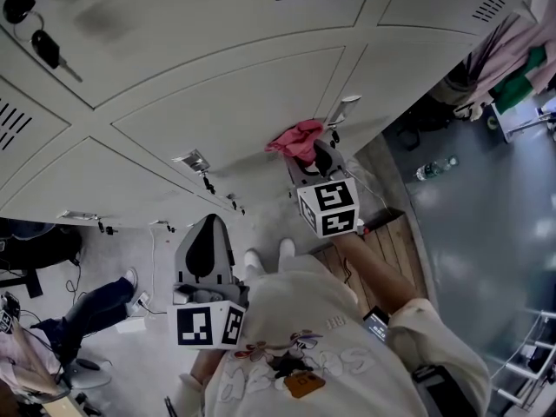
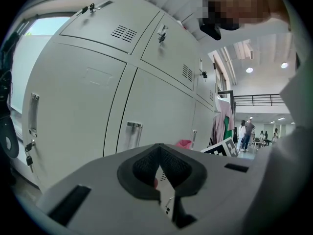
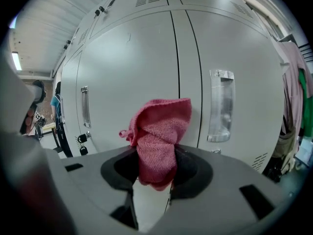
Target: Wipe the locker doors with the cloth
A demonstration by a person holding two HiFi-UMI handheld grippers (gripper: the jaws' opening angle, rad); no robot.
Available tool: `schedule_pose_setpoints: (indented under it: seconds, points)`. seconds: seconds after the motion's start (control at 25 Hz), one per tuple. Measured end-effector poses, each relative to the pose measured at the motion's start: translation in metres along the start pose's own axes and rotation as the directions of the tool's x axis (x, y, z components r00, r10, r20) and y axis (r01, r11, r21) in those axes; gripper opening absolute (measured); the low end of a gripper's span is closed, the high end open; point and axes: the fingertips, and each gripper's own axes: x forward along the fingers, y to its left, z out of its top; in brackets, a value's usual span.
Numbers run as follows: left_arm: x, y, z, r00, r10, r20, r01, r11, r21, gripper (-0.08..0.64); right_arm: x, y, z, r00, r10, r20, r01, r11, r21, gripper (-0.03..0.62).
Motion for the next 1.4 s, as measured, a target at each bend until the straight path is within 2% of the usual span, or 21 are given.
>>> schedule_pose_setpoints:
  seconds: [0.36,0.92,1.4]
  points:
    - [-0.004,0.007,-0.002,1.0,0.01,-0.004,-0.01,1.0,-0.011,0.006,0.02,0.005,-0.048,0.997,0.004,-0.074,-0.007,0.999,-0.038,0.16]
    - [-0.008,0.02,-0.004,1.0,0.03,-0.008,-0.03,0.999,-0.023,0.006,0.042,0.011,-0.102,0.982,-0.002,-0.187,-0.003,1.0,-0.025,0.161]
    - [-0.014,0.024,-0.005,1.0,0.03,-0.002,-0.03,0.999,-0.038,0.006,0.048,0.02,-0.114,0.974,-0.004,-0.227,0.005,1.0,0.004,0.161]
